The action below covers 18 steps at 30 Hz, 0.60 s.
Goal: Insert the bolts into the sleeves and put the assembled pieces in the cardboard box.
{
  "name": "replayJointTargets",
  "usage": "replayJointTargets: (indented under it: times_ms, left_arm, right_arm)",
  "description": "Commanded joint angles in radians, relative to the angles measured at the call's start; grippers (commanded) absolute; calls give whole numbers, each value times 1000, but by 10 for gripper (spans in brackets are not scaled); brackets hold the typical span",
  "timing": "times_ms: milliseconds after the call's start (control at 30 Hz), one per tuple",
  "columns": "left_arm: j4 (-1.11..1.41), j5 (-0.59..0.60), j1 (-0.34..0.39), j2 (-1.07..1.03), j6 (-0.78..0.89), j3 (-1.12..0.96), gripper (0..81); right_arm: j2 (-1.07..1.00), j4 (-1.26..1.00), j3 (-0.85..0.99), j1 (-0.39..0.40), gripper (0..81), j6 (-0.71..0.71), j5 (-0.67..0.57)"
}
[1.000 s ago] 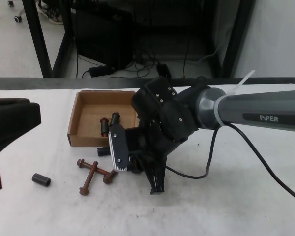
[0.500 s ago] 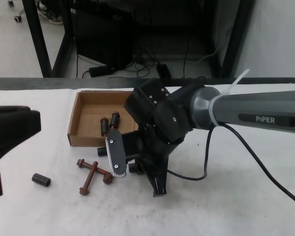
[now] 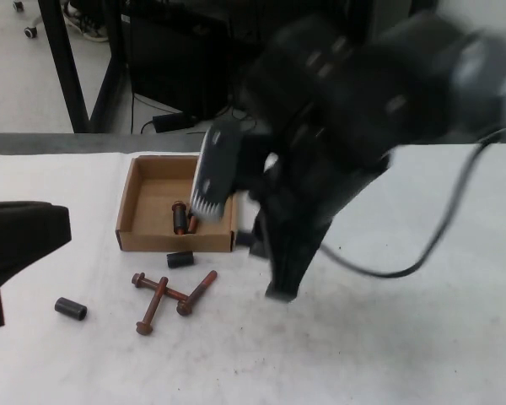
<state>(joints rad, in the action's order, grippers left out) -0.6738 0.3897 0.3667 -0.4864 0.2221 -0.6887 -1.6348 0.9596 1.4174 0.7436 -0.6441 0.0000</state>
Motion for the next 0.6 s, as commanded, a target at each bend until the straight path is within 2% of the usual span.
replayJointTargets:
  times_ms: [0, 267, 567]
  left_arm:
    - [4, -5, 5, -1, 18, -1, 136]
    - [6, -39, 5, -124, 40, -1, 136]
    - [57, -91, 5, -389, 40, -1, 136]
  right_arm:
    - [57, 49, -8, 0, 0, 27, -13]
    - [270, 129, -116, 0, 0, 93, -13]
    - [480, 129, -264, 0, 0, 210, -13]
